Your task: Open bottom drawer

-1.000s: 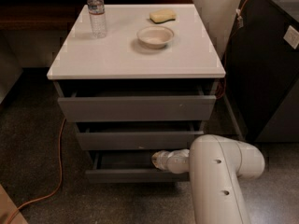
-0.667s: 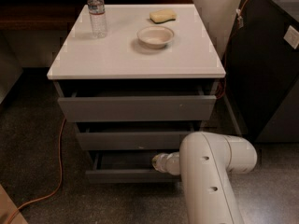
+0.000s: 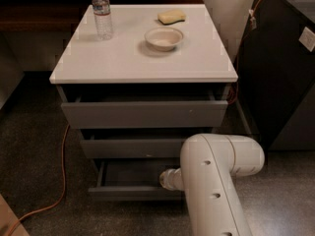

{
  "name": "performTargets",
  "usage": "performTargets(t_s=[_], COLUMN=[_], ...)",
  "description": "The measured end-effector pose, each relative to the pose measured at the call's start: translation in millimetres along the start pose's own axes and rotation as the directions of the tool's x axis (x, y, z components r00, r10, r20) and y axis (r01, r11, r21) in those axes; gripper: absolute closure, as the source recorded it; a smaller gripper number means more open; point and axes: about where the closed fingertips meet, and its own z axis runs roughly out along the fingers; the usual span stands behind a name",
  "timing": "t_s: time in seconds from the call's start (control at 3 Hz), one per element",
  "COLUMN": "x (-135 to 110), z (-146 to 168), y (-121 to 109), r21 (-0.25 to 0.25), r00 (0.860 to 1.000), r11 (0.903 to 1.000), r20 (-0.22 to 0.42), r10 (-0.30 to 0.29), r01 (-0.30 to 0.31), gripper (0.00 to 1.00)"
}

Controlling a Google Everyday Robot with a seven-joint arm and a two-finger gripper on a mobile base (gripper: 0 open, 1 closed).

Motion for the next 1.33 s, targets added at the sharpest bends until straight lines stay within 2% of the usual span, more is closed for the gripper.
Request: performTargets(t_s=[0.67,1.33], x=[-19.5,-28.7], z=[2.5,2.9], y=[43.5,79.4], r21=[-0.108,-0.195], r00=[0.999,0.995], r11=[0.9939,0.9779], r20=[0.026,0.054], r10=[0.029,0.087], r01=[-0.026,-0.075], gripper=[1.00,1.00])
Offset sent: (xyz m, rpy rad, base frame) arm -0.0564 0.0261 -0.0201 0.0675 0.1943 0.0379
